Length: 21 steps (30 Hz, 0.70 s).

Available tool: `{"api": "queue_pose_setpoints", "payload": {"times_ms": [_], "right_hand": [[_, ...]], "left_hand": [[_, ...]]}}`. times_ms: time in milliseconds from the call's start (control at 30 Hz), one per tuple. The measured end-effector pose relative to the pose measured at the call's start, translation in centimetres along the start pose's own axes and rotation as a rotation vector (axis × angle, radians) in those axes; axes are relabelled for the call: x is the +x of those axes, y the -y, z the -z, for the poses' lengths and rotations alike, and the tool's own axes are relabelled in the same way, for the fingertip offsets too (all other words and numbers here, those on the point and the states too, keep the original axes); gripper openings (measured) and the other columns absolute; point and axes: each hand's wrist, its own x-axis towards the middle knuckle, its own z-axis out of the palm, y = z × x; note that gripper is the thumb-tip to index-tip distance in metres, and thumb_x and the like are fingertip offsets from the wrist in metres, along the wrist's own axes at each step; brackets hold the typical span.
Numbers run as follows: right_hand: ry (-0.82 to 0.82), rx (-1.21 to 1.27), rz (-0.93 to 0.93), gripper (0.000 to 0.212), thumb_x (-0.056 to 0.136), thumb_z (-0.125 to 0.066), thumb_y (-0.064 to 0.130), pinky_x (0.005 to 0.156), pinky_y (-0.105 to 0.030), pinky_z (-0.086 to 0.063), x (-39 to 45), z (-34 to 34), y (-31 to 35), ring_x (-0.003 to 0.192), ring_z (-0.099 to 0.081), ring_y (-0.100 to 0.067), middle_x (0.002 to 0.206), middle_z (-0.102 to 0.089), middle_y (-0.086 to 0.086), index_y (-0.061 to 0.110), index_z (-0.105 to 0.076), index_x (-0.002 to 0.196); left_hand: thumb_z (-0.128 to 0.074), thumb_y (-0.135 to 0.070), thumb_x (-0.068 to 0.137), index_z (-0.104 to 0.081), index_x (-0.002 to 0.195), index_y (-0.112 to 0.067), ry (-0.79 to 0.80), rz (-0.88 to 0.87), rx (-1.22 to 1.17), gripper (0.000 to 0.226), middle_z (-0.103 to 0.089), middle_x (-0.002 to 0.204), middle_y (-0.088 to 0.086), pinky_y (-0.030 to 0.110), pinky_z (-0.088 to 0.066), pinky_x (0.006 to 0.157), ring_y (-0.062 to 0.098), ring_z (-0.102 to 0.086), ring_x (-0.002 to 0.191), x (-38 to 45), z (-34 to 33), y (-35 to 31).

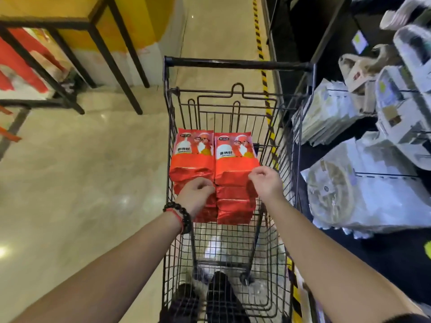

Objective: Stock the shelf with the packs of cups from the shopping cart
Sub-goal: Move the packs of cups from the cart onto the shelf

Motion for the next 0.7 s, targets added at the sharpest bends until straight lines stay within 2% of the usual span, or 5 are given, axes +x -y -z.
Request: {"api": "queue_pose_setpoints", "payload": {"times_ms": [33,133,267,533,700], "right_hand": [[-0.044,-0.005,-0.010,0.004,0.088,-0.069,0.024,0.086,-0.035,-0.054,1.0,0.0,0.1,0.097,-0.064,-0.022,0.096,-0.068,0.005,0.026,-0.067,0.092],[-0.106,-0.025,-0.095,0.041,0.086,-0.071,0.034,0.091,-0.038,-0.054,4.1,-0.4,0.0,0.108,-0.064,-0.028,0.120,-0.067,-0.005,0.017,-0.064,0.122],[0.004,0.032,-0.299,0.079,0.082,-0.076,0.051,0.107,-0.046,-0.045,7.4,-1.4,-0.5,0.129,-0.052,-0.035,0.142,-0.053,-0.013,0.011,-0.046,0.143],[0.184,0.171,-0.472,0.093,0.072,-0.083,0.057,0.099,-0.046,-0.053,9.7,-2.0,-2.0,0.130,-0.048,-0.030,0.149,-0.044,-0.006,0.018,-0.041,0.146],[0.233,0.277,-0.481,0.086,0.065,-0.090,0.045,0.090,-0.048,-0.058,10.2,-1.1,-3.0,0.108,-0.065,-0.028,0.129,-0.063,-0.013,0.012,-0.050,0.133]], "left_hand": [[-0.059,-0.021,0.094,-0.065,0.084,-0.025,0.003,0.005,-0.014,0.012,-0.064,0.080,-0.005,0.027,-0.042,0.061,0.011,-0.052,0.065,0.5,-0.1,0.0],[-0.059,-0.019,0.093,-0.065,0.082,-0.024,0.004,0.018,-0.048,0.014,-0.062,0.079,-0.006,0.026,-0.043,0.064,0.010,-0.053,0.067,1.4,-0.1,0.5],[-0.055,-0.020,0.097,-0.063,0.082,-0.022,0.012,0.089,-0.124,0.017,-0.060,0.078,-0.004,0.026,-0.043,0.060,0.011,-0.052,0.066,2.0,0.1,1.4],[-0.056,-0.020,0.096,-0.065,0.092,-0.024,0.029,0.110,-0.128,0.011,-0.065,0.090,-0.005,0.027,-0.049,0.072,0.013,-0.059,0.083,2.8,-0.7,1.8],[-0.059,-0.018,0.092,-0.067,0.086,-0.022,0.028,0.180,-0.215,0.011,-0.063,0.081,-0.003,0.036,-0.051,0.074,0.017,-0.057,0.076,3.1,-1.1,2.4]]}}
